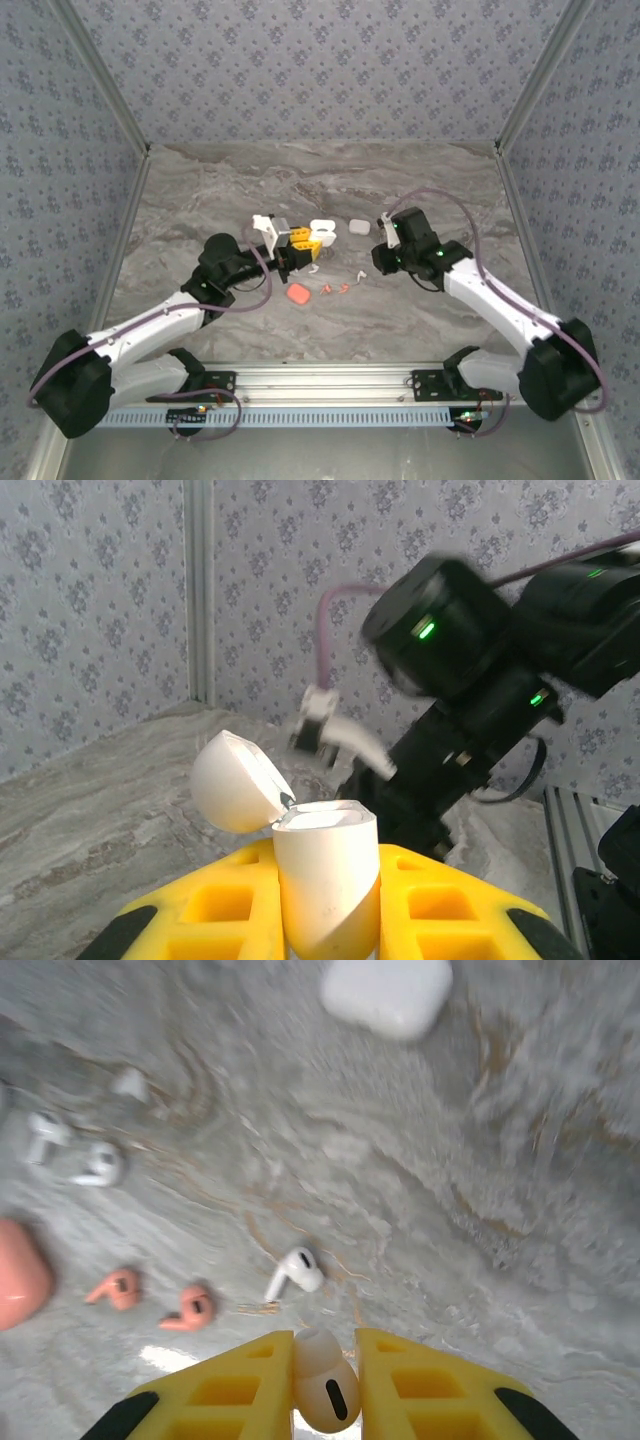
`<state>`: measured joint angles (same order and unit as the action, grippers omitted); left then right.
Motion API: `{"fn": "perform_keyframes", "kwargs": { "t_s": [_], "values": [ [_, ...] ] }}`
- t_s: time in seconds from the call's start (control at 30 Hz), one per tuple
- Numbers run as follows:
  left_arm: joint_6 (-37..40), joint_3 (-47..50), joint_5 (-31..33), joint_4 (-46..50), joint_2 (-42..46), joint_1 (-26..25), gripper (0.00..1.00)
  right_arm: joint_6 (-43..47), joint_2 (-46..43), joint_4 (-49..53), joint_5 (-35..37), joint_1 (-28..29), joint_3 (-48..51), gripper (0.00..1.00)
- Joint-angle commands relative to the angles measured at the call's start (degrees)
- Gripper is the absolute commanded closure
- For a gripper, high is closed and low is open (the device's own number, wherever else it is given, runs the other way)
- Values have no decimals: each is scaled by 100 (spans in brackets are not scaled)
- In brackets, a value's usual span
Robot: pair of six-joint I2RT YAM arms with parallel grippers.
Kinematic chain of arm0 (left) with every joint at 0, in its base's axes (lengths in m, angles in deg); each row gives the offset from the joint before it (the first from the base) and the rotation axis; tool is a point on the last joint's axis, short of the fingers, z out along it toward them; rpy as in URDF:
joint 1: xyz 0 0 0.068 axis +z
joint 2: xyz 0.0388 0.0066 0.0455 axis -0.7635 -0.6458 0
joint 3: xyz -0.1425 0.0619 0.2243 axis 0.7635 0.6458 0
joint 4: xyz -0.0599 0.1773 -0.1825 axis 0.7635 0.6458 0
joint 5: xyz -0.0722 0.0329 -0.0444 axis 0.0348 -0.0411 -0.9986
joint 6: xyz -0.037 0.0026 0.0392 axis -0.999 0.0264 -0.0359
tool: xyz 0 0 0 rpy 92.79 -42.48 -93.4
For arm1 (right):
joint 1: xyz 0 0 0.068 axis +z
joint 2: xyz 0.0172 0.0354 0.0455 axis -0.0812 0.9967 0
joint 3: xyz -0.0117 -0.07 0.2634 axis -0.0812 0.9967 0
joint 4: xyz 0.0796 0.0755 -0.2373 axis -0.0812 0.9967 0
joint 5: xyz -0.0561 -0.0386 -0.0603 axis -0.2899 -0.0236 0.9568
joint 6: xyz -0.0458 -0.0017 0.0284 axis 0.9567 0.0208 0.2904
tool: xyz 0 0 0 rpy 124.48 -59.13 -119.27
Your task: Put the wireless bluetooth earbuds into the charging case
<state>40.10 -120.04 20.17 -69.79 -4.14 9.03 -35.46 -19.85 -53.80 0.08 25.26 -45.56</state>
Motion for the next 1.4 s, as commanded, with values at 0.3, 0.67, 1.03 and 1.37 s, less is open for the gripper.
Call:
{"fn": "perform_keyframes", "kwargs": {
  "t_s": [0.3, 0.67, 1.03, 1.37],
  "values": [
    [-241, -441, -362, -556, -595, -336, 100, 2755, -1252, 303, -96, 458, -1216, 78],
    [-235, -602, -440, -644, -827, -469, 100, 3557, -954, 448, -148, 957, -1741, 78],
    [-130, -602, -425, -521, -770, -464, 100, 3611, -751, 522, -292, 1104, -1683, 78],
    [-112, -602, -435, -488, -766, -468, 100, 3667, -654, 677, -413, 1153, -1712, 78]
  ]
}}
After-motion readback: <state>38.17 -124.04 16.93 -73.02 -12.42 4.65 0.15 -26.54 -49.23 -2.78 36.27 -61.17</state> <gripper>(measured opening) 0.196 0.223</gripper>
